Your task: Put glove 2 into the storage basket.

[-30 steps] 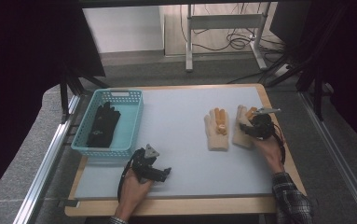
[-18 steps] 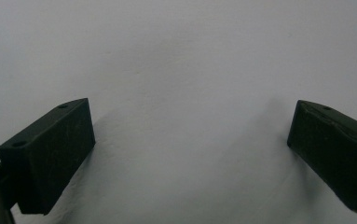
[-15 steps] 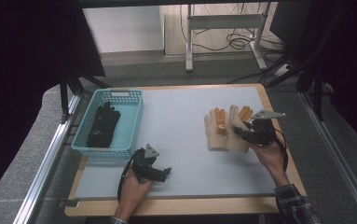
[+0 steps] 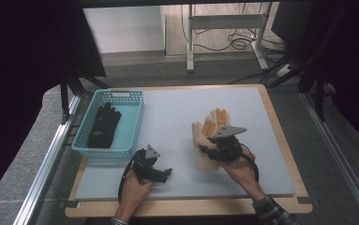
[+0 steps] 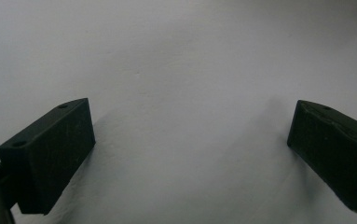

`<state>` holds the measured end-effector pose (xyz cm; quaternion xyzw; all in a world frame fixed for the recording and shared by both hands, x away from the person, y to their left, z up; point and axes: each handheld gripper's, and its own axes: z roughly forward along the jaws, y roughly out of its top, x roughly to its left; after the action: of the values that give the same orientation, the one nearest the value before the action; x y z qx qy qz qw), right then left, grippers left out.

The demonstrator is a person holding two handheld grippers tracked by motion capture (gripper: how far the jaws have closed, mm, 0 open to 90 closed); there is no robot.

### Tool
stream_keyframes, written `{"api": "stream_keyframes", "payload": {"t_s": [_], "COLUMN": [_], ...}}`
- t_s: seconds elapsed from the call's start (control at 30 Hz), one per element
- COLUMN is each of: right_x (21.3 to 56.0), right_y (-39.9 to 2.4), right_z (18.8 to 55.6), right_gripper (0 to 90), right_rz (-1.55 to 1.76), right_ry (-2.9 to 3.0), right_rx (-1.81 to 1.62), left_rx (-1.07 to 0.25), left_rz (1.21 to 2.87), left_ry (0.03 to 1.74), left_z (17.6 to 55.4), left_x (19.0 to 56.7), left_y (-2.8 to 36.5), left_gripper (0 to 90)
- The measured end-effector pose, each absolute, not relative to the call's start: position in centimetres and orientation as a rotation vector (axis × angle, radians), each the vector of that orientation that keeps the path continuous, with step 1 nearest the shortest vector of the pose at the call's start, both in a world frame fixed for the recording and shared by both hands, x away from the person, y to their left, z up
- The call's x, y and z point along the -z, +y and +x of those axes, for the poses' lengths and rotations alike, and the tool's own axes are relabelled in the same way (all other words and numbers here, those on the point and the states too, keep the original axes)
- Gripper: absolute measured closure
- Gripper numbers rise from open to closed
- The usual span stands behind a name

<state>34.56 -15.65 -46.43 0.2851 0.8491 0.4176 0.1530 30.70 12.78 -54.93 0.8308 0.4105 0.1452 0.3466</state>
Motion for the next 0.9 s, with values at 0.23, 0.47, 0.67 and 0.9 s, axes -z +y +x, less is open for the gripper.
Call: {"api": "stream_keyframes", "payload": {"t_s": [0.23,0.47,0.67,0.9], "right_x": [49.7,51.7,49.5,49.2], "right_y": [-12.6,-12.2,-14.9,-18.5], "right_z": [34.0,33.5,34.0,35.9], "right_gripper": [56.3,40.0,42.2,60.4], "right_rz": [0.809,0.808,0.839,0.928], "right_ry": [2.502,2.552,2.478,2.417], "right_rx": [-1.173,-1.173,-1.213,-1.165], "left_rx": [-0.377,-0.377,-0.376,-0.376], "left_rz": [2.156,2.156,2.154,2.160], "left_ry": [1.065,1.065,1.067,1.062], "left_z": [30.7,30.7,30.7,30.7], "left_x": [54.9,54.9,54.9,54.9], "left_y": [12.8,12.8,12.8,12.8], "left_gripper": [0.8,0.8,0.8,0.8]}}
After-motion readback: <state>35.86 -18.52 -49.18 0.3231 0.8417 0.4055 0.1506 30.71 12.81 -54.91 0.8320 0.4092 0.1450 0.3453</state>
